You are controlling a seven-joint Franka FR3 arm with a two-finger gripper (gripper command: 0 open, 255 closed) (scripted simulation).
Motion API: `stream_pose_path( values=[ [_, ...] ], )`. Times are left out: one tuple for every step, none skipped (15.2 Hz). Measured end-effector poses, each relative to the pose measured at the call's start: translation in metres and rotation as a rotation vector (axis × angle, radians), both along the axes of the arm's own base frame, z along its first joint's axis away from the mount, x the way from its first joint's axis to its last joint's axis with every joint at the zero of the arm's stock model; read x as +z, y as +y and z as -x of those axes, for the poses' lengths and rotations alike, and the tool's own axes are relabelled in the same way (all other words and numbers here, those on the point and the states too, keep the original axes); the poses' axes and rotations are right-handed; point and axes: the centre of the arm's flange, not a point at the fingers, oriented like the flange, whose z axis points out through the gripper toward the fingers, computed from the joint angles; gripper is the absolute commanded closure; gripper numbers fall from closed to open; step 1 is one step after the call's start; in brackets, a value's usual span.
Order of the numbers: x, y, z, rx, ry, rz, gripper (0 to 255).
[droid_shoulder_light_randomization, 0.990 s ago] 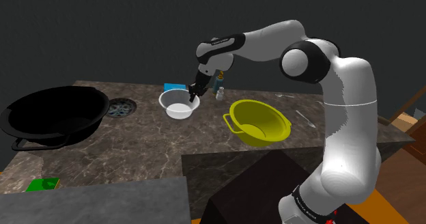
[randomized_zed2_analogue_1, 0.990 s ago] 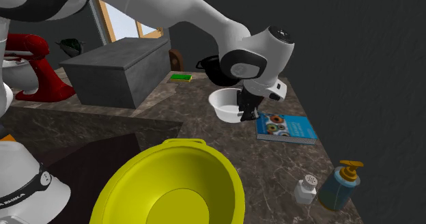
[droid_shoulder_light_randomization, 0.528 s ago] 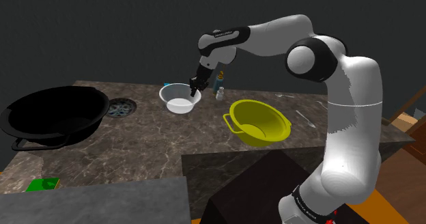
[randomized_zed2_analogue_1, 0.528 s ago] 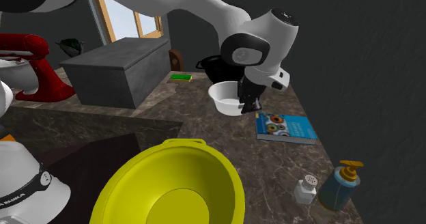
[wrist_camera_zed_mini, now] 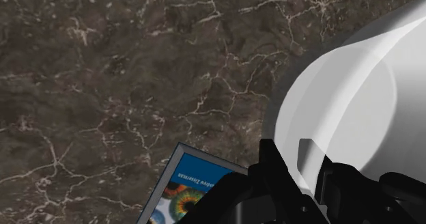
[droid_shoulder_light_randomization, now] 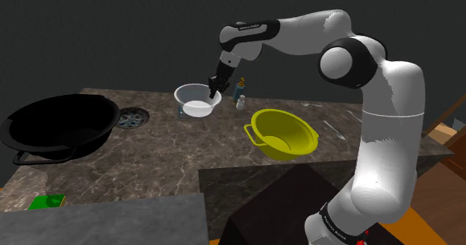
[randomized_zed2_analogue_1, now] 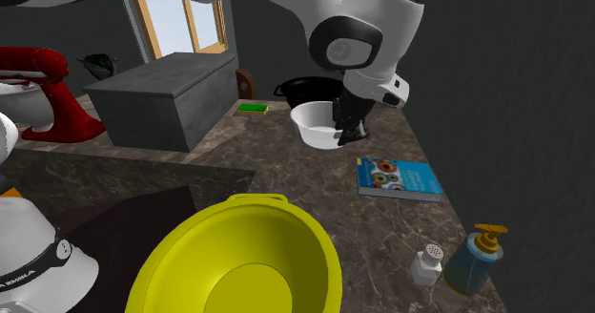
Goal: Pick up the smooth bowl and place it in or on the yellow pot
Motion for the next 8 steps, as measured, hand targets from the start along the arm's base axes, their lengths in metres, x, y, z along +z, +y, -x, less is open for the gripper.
stream_pose_path(
  values=[
    [0.005, -0.001, 0.0, 0.0, 0.0, 0.0, 255],
    [0.009, -0.001, 0.0, 0.0, 0.0, 0.0, 255],
    [0.015, -0.001, -0.001, 0.0, 0.0, 0.0, 255],
    [0.02, -0.002, 0.0, 0.0, 0.0, 0.0, 255],
    [0.027, -0.001, 0.0, 0.0, 0.0, 0.0, 255],
    [0.031, 0.0, -0.001, 0.0, 0.0, 0.0, 255],
    [0.036, 0.0, -0.001, 0.0, 0.0, 0.0, 255],
    [0.042, 0.0, 0.0, 0.0, 0.0, 0.0, 255]
  ],
)
